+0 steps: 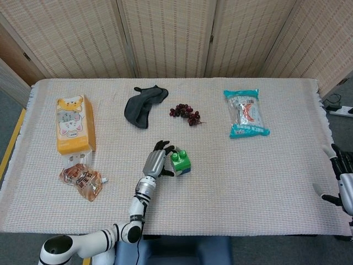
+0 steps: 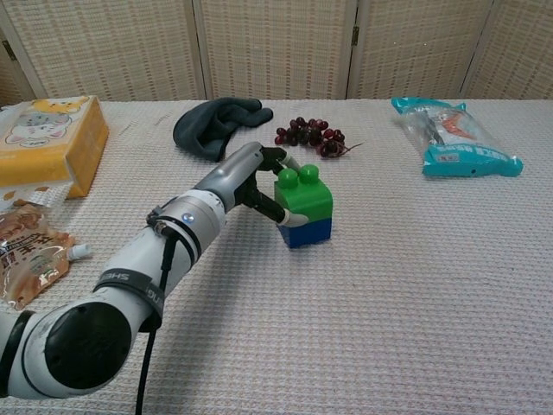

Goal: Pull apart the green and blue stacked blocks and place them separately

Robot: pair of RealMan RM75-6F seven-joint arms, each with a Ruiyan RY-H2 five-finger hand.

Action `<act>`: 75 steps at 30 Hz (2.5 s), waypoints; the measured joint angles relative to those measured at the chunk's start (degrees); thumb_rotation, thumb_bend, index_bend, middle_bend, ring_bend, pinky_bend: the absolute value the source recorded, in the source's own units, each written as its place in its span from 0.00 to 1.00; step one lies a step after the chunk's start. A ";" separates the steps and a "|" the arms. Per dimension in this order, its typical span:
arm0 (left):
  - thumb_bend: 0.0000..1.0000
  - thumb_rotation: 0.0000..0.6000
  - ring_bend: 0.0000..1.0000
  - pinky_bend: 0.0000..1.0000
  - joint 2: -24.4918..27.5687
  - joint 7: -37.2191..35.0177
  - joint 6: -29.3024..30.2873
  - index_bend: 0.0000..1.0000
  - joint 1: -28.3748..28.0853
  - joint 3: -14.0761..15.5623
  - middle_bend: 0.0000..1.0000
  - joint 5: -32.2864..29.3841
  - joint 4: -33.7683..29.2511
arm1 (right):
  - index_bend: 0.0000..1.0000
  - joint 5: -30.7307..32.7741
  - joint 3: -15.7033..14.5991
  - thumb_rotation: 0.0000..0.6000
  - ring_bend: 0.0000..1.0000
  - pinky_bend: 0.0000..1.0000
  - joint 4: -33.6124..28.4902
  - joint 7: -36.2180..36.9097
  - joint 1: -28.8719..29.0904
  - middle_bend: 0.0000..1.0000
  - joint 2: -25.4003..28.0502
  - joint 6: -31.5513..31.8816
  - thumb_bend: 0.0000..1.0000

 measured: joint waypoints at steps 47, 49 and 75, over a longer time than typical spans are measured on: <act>0.33 1.00 0.28 0.00 19.28 -0.18 11.71 0.66 11.19 0.02 0.80 3.53 -34.58 | 0.01 -11.70 -1.91 1.00 0.00 0.00 12.76 61.70 30.49 0.00 -8.68 -28.16 0.33; 0.33 1.00 0.28 0.00 20.11 -0.68 11.72 0.66 11.52 0.05 0.80 3.38 -35.86 | 0.02 -12.39 -2.29 1.00 0.00 0.00 15.73 65.88 33.14 0.00 -10.83 -29.24 0.33; 0.33 1.00 0.28 0.00 22.88 -3.84 9.80 0.66 10.15 -0.17 0.80 2.66 -37.53 | 0.05 -13.94 -5.12 1.00 0.00 0.00 26.44 79.29 47.43 0.00 -25.52 -30.26 0.33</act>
